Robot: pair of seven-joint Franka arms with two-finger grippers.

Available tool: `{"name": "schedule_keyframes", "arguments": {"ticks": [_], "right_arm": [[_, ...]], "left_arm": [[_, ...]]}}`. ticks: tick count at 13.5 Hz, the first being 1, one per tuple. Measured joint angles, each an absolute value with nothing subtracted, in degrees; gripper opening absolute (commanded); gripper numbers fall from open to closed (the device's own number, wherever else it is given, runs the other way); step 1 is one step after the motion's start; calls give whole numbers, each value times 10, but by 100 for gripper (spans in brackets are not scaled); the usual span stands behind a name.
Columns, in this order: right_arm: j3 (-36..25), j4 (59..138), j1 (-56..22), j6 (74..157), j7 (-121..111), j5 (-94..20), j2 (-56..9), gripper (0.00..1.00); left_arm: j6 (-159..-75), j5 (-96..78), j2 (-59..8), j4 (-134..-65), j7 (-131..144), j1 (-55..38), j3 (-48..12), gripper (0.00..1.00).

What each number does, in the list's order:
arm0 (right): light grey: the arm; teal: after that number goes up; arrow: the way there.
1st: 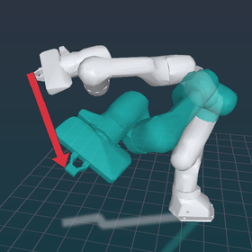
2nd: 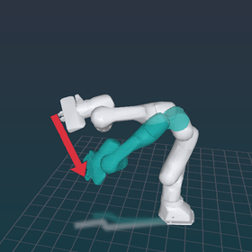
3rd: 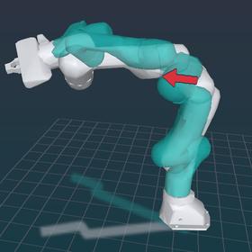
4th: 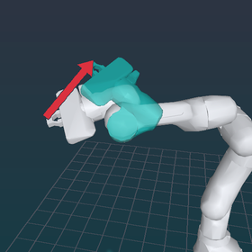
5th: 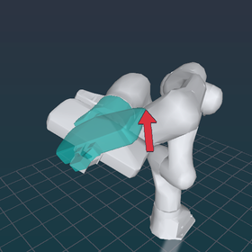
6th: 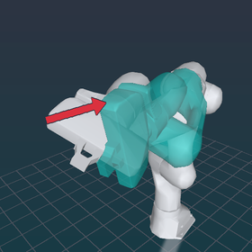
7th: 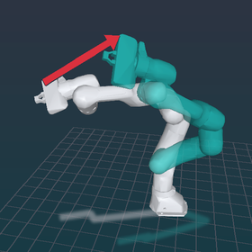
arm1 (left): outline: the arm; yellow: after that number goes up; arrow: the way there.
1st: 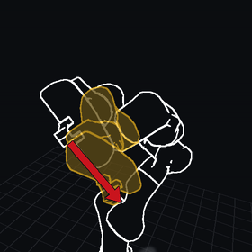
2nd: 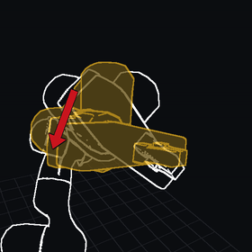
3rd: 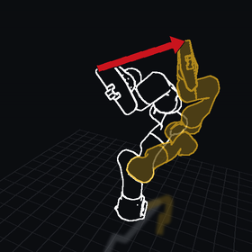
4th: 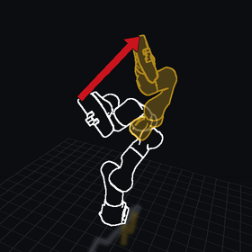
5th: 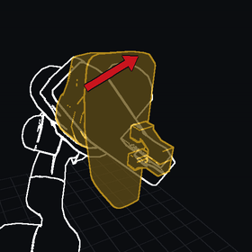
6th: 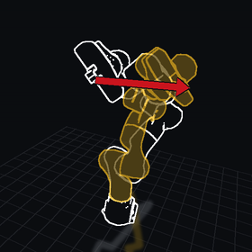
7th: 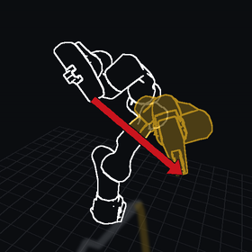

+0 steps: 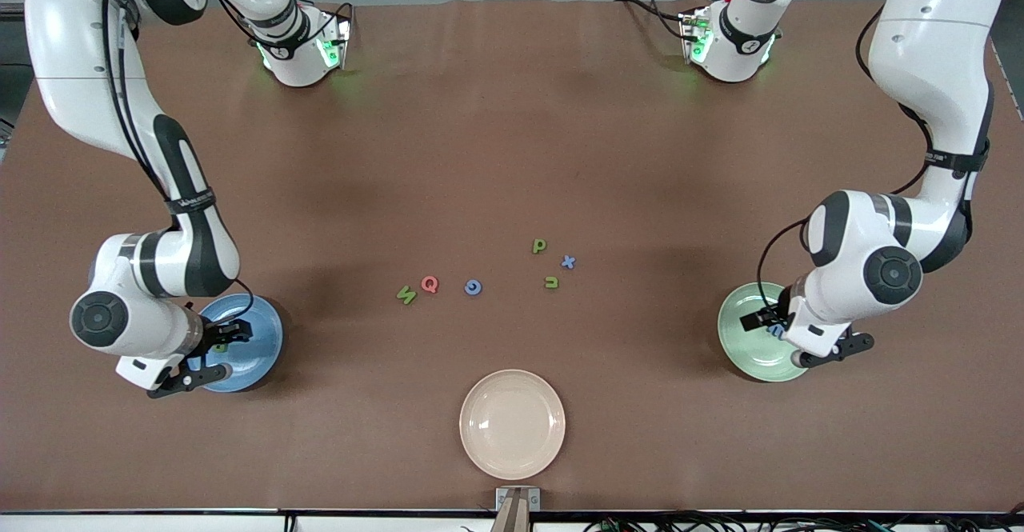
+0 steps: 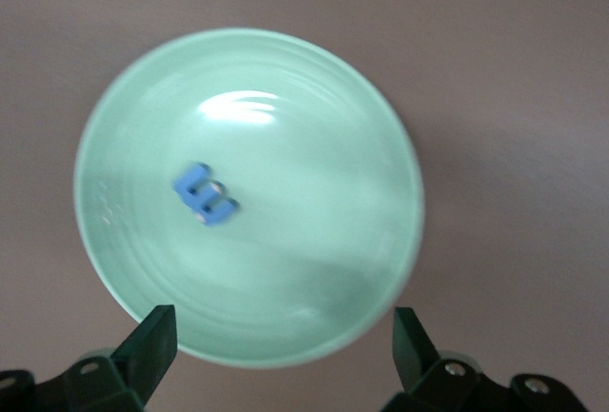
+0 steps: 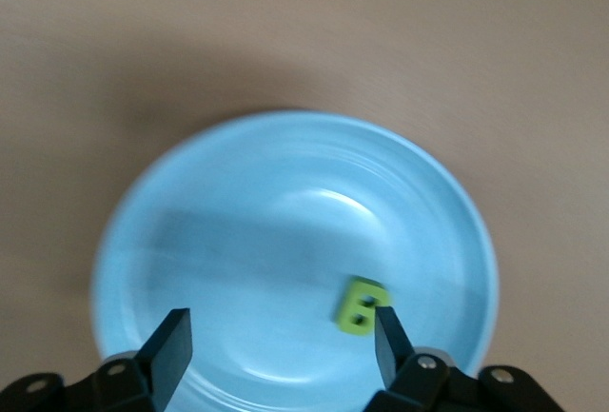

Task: Sort uppercase to blue plate, lowercase to green plate
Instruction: 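Reach the left gripper to the blue x while the right gripper reaches the green N, then grasp the x with the left gripper while the right gripper grasps the N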

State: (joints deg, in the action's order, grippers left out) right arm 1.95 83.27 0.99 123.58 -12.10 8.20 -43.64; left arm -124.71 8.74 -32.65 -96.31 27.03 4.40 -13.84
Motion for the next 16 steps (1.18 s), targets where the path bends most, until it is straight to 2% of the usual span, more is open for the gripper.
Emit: {"name": "schedule_keyframes", "arguments": {"ticks": [5, 8, 11, 13, 16], "right_arm": [[42, 830, -89, 1221, 128, 62, -430, 87], [56, 832, -137, 1221, 312, 23, -430, 86], [58, 837, -179, 1226, 498, 18, -434, 86], [58, 847, -193, 1231, 557, 13, -437, 86], [58, 892, -197, 1274, 581, 9, -439, 85]], "left_arm": [[-1218, 88, -316, -971, 275, 16, -228, 99], [-1218, 116, -321, -978, 282, -58, -232, 97], [-1242, 130, -341, -978, 293, -113, -231, 88], [-1278, 135, -357, -978, 291, -134, -231, 83], [-1328, 141, -380, -979, 288, -165, -231, 82]]}}
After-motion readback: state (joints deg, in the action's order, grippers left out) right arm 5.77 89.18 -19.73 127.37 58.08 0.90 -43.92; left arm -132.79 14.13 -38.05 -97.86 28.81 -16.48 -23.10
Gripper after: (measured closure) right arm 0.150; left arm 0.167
